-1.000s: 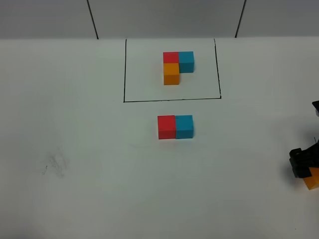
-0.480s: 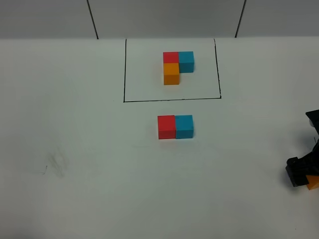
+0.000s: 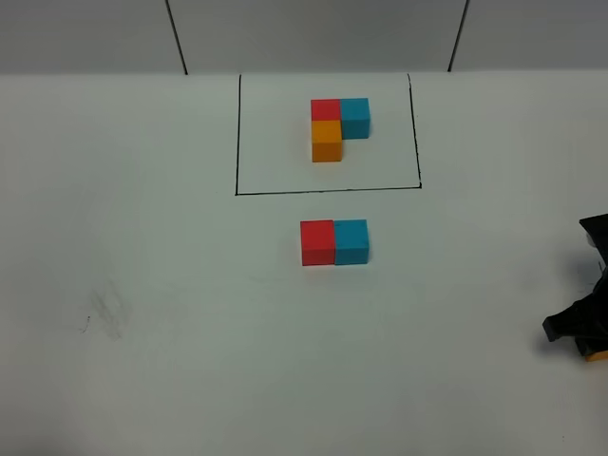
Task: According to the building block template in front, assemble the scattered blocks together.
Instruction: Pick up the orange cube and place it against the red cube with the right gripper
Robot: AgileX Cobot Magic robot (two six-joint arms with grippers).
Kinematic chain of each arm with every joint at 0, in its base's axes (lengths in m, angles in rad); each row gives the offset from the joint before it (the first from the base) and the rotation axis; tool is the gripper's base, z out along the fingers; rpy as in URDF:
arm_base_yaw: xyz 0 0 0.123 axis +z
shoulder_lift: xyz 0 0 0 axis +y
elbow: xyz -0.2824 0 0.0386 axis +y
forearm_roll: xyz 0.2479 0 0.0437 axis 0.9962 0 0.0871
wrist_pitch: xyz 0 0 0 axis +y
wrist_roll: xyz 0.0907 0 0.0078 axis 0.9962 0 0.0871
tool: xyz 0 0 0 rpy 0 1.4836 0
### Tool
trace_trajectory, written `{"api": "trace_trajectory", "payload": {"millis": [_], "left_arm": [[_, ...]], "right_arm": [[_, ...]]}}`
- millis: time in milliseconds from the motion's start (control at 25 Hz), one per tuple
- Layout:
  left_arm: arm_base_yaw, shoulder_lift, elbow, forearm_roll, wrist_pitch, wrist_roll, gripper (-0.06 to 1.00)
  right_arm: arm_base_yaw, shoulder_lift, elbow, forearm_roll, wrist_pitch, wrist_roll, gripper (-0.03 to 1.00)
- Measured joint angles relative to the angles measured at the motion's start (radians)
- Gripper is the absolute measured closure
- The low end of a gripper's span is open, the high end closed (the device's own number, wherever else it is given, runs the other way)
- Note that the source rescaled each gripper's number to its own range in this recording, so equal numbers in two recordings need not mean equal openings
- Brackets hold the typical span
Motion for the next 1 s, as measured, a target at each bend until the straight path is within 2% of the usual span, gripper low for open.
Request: {"api": "trace_trajectory", "payload": {"millis": [200, 320, 440, 600, 760, 920, 1000], "left_arm": [[0.0, 0.0, 0.0, 0.0, 0.0, 0.0, 0.23], [0.0, 0.0, 0.0, 0.0, 0.0, 0.0, 0.23], [0.0, 0.0, 0.0, 0.0, 0.0, 0.0, 0.23], [0.0, 0.0, 0.0, 0.0, 0.0, 0.0, 0.23], [0.0, 0.0, 0.0, 0.0, 0.0, 0.0, 0.23], [0.0, 0.0, 0.0, 0.0, 0.0, 0.0, 0.23], [0.0, 0.0, 0.0, 0.0, 0.0, 0.0, 0.23]], "right_arm": [[0.0, -0.007, -0.015, 0.002, 0.002, 0.0, 0.71], [0.015, -0.069, -0.053, 0.037, 0.04, 0.016, 0.71], [0.062, -0.157, -0.101, 0.088, 0.072, 0.066, 0.71], [0.17, -0.219, -0.149, 0.15, 0.062, 0.167, 0.71], [0.304, -0.212, -0.157, 0.16, 0.067, 0.334, 0.71], [0.449, -0.176, -0.164, 0.143, 0.079, 0.593, 0.71], [0.521, -0.139, -0.188, 0.1, 0.103, 0.734, 0.71]]}}
